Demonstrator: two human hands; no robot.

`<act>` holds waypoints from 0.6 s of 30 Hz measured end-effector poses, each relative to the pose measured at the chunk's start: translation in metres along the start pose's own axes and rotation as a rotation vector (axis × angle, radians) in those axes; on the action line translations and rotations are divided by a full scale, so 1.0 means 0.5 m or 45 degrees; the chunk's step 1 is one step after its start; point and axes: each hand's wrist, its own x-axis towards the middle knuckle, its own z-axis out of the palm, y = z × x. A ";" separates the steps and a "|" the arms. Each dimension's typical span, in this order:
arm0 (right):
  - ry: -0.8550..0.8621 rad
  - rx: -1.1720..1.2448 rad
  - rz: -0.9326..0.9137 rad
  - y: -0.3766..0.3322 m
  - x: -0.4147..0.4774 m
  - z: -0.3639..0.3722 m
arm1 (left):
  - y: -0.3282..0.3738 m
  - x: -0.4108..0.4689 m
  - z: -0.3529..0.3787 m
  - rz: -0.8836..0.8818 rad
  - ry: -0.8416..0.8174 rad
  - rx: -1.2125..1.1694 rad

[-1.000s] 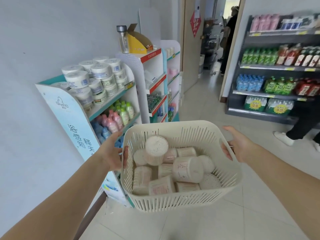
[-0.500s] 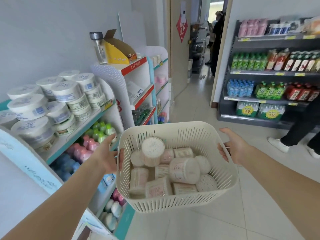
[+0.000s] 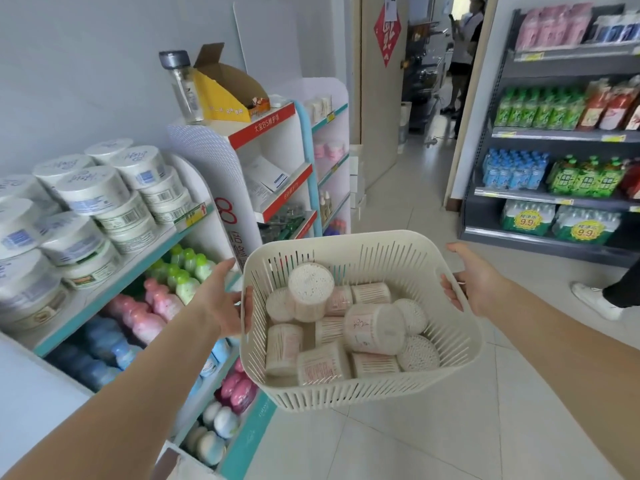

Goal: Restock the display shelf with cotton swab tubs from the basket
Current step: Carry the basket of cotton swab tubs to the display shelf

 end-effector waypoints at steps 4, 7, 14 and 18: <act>-0.062 -0.053 0.018 -0.044 0.064 -0.042 | -0.027 0.024 0.064 0.008 0.072 -0.060; -0.100 -0.091 0.012 -0.082 0.107 -0.074 | -0.044 0.044 0.108 0.006 0.109 -0.085; -0.164 -0.103 -0.039 -0.160 0.174 -0.130 | -0.072 0.070 0.199 0.039 0.148 -0.200; -0.171 -0.085 -0.032 -0.187 0.205 -0.156 | -0.065 0.087 0.245 0.048 0.148 -0.173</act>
